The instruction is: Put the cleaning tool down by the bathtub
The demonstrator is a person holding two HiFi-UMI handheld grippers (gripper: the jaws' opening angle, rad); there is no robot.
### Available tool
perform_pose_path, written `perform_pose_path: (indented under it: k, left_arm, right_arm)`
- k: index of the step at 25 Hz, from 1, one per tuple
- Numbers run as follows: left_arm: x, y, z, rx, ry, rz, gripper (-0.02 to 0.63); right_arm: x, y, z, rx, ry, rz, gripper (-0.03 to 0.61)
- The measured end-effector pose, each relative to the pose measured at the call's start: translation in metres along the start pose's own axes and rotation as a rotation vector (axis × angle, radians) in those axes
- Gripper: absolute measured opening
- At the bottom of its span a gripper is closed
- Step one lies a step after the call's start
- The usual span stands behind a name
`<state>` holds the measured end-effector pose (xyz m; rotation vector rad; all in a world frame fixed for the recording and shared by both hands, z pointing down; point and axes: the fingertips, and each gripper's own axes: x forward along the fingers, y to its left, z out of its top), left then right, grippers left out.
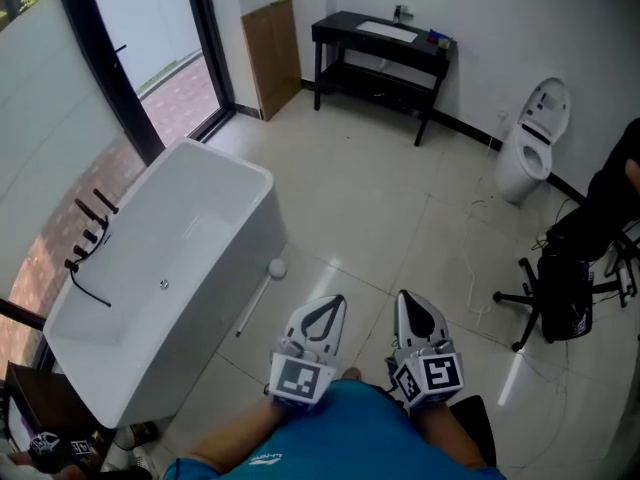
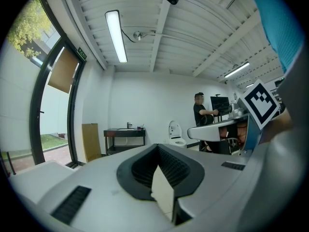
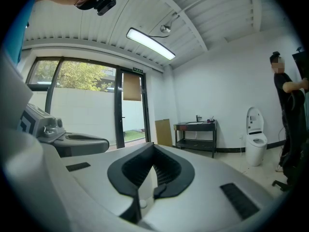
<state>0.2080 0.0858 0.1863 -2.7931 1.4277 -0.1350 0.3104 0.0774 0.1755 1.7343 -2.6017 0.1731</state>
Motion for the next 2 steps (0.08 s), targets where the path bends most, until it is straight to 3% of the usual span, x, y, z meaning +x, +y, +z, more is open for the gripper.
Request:
perform_pose_path:
  k: [2]
  left_arm:
    - [0.0034, 0.0057, 0.0045, 0.005, -0.011, 0.008, -0.005]
  right_arm:
    - [0.0059, -0.0008, 0.0049, -0.008, -0.014, 0.004, -0.015]
